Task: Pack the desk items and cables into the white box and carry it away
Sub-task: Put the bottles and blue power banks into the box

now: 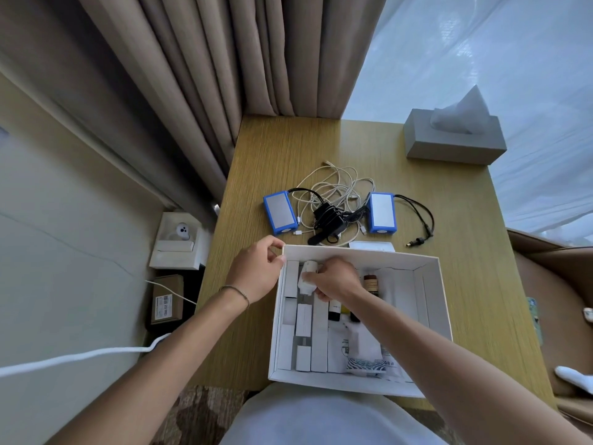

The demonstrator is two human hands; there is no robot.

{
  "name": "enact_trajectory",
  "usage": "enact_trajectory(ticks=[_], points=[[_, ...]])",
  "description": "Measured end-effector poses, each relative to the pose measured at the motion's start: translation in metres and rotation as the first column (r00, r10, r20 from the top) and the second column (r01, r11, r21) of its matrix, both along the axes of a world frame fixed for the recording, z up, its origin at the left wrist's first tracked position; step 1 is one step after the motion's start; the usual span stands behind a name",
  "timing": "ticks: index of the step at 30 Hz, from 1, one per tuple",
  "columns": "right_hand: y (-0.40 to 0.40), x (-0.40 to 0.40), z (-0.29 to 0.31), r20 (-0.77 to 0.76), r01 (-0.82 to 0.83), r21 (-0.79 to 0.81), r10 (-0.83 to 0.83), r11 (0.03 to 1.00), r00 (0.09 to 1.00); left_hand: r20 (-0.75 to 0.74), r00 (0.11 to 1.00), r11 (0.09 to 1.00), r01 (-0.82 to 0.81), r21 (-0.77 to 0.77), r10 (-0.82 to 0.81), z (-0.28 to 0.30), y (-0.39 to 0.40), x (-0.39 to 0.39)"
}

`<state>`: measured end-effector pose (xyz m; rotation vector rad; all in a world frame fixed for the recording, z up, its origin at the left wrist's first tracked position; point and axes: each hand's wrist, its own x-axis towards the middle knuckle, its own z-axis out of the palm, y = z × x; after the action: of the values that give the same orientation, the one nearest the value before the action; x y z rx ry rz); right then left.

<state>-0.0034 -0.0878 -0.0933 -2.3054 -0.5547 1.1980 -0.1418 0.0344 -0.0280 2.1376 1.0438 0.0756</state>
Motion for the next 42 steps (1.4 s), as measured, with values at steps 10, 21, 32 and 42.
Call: enact_trajectory(ticks=[10, 21, 32, 42], points=[[-0.005, -0.005, 0.025, 0.076, -0.08, -0.005, 0.08, 0.997, 0.994, -0.009, 1.0, 0.999, 0.018, -0.036, -0.018, 0.004, 0.006, 0.005], [-0.005, 0.064, 0.113, 0.073, 0.047, 0.289, -0.071, 0.956, 0.995, 0.023, 0.992, 0.992, 0.121, -0.038, -0.12, 0.019, 0.017, 0.076], [0.01, 0.159, 0.049, 0.116, -0.487, -0.256, 0.527, 0.835, 0.842, -0.08, 0.96, 0.962, 0.261, -0.076, -0.267, -0.009, 0.034, 0.129], [0.026, 0.151, 0.028, 0.068, -0.666, -0.424, 0.755, 0.613, 0.652, -0.07, 0.97, 0.968, 0.223, -0.113, -0.232, -0.021, 0.057, 0.122]])
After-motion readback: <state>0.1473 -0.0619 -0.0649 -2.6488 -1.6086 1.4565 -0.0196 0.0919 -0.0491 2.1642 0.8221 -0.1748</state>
